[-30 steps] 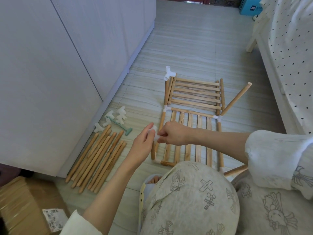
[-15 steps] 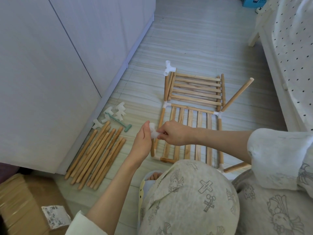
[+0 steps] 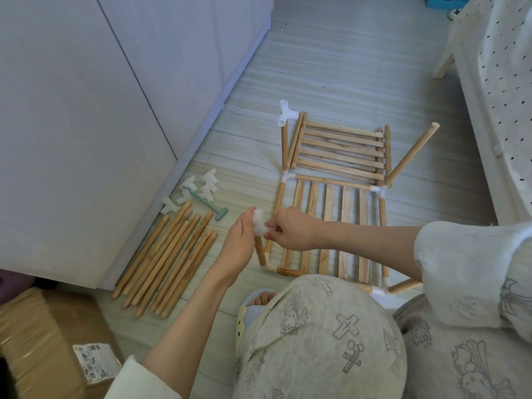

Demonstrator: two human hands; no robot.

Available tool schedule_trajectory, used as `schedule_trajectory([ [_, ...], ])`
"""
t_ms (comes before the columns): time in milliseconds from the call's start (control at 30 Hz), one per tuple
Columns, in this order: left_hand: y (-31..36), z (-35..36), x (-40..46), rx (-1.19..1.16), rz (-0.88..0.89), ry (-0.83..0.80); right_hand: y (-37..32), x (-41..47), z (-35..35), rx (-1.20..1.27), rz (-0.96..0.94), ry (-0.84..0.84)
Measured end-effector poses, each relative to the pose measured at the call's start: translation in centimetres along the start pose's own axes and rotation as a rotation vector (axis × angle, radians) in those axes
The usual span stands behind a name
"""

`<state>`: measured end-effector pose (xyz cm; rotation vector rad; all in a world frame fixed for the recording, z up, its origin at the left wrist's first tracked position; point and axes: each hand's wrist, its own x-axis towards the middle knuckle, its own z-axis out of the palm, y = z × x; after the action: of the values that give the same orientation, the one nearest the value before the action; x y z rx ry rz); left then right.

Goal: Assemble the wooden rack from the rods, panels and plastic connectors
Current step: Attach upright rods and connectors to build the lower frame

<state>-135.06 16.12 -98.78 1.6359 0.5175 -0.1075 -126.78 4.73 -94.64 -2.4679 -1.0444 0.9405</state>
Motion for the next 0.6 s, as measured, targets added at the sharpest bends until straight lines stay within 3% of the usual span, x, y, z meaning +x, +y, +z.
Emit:
schedule_trajectory([
  [167,0.6,-0.3,1.0,-0.098,-0.095,-0.089,0.1,-0.6,-0.3,-0.026,0.000,0.017],
  [267,2.2,0.7,1.8,-0.110,-0.243,0.057,0.4,-1.2,-0.4,-0.023,0.020,0.028],
  [367,3.8,2.4,2.8,0.051,-0.386,0.161,0.4,-1.5,-0.3,-0.017,0.033,0.021],
  [600,3.3,4.0,4.1,0.242,-0.362,0.252,1.4,-1.6,-0.5,-0.013,-0.009,0.012],
])
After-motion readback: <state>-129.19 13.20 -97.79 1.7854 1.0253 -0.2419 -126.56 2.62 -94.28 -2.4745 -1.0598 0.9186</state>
